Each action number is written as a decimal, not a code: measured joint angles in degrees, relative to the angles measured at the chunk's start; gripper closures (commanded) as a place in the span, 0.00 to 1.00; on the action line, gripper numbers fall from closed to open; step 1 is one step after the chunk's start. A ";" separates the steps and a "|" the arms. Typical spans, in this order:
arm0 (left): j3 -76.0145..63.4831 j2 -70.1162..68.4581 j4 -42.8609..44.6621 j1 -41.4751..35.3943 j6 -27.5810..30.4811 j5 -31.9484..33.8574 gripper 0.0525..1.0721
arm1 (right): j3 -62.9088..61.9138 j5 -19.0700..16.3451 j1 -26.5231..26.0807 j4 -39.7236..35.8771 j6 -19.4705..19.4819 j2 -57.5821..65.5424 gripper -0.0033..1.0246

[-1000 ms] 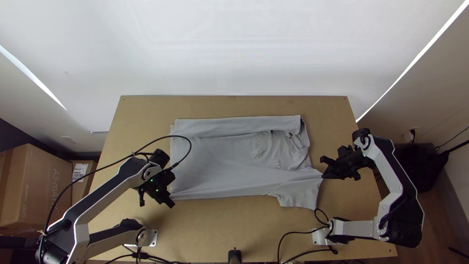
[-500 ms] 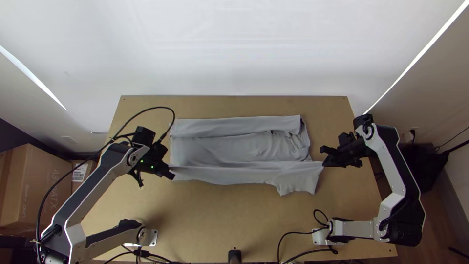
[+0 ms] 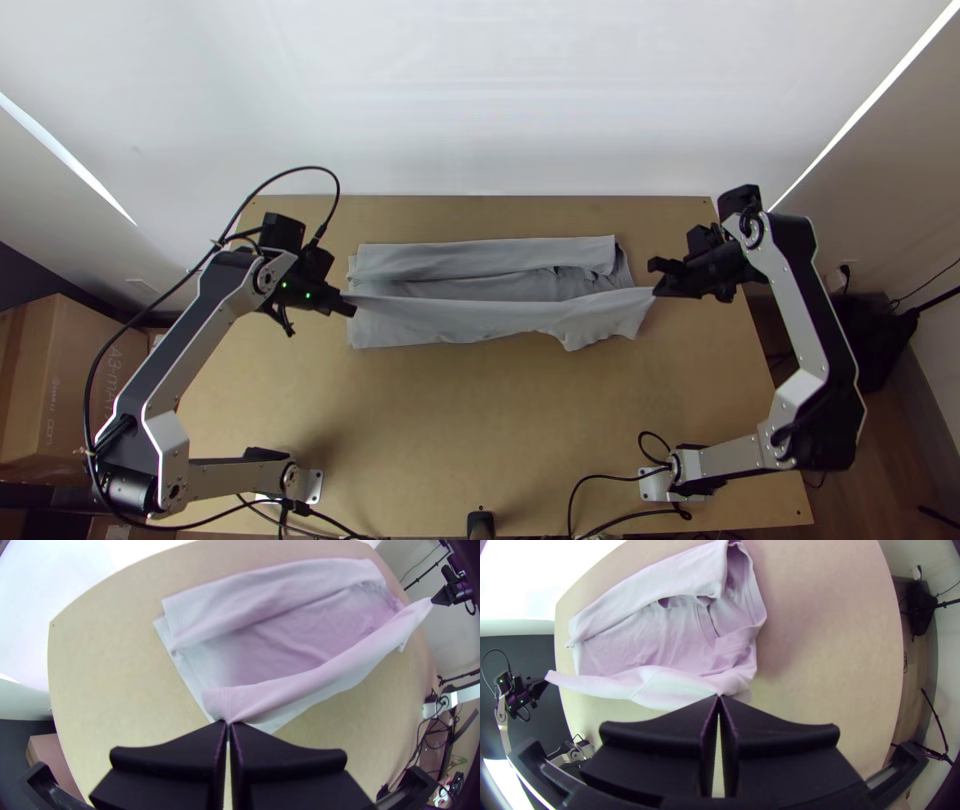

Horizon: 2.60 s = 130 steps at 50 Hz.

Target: Fold the t-shirt

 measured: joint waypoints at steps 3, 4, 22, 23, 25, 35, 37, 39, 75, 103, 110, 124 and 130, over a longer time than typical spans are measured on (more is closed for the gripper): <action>2.80 1.64 0.20 0.13 -0.28 0.00 0.97 | 2.67 -0.02 0.26 0.02 0.55 2.67 0.97; 3.50 2.23 0.22 0.17 -0.35 0.00 0.97 | 3.48 0.00 0.42 0.00 0.55 3.48 0.97; 13.88 12.24 0.42 1.14 -0.70 -0.20 0.97 | 21.81 0.00 0.98 0.00 2.97 19.80 0.97; 14.27 12.74 0.44 1.20 -0.70 -0.20 0.97 | 23.08 0.00 0.96 -0.02 3.13 20.96 0.97; 15.12 13.92 0.39 1.49 -0.70 -0.20 0.97 | 25.07 -0.02 1.05 -0.02 3.32 22.75 0.97; 20.22 20.31 1.57 2.75 -1.18 -0.20 0.97 | 35.17 0.00 2.10 -0.22 4.00 32.02 0.97; 21.18 21.75 2.38 3.04 -1.55 -0.22 0.97 | 37.20 -0.02 2.38 -0.42 4.37 33.97 0.97; 21.77 22.93 2.91 3.21 -1.68 -0.22 0.97 | 39.10 -0.02 2.56 -0.59 4.66 35.87 0.97; 14.36 21.03 20.20 7.85 -8.76 7.32 0.05 | 43.41 0.02 0.83 5.46 6.99 34.62 0.25; -1.79 17.40 26.77 20.00 -13.92 29.14 0.05 | 41.27 -14.40 -3.78 4.81 20.35 19.21 0.04; -2.40 18.62 28.68 20.52 -14.56 29.62 0.05 | 41.27 -15.45 -3.80 4.81 22.77 17.42 0.04; -3.63 22.69 31.10 18.93 -15.72 29.55 0.05 | 41.27 -15.96 -3.76 4.81 24.13 15.26 0.04; -4.24 23.96 31.76 16.94 -15.72 29.14 0.05 | 41.27 -16.04 -3.76 4.81 24.15 14.73 0.04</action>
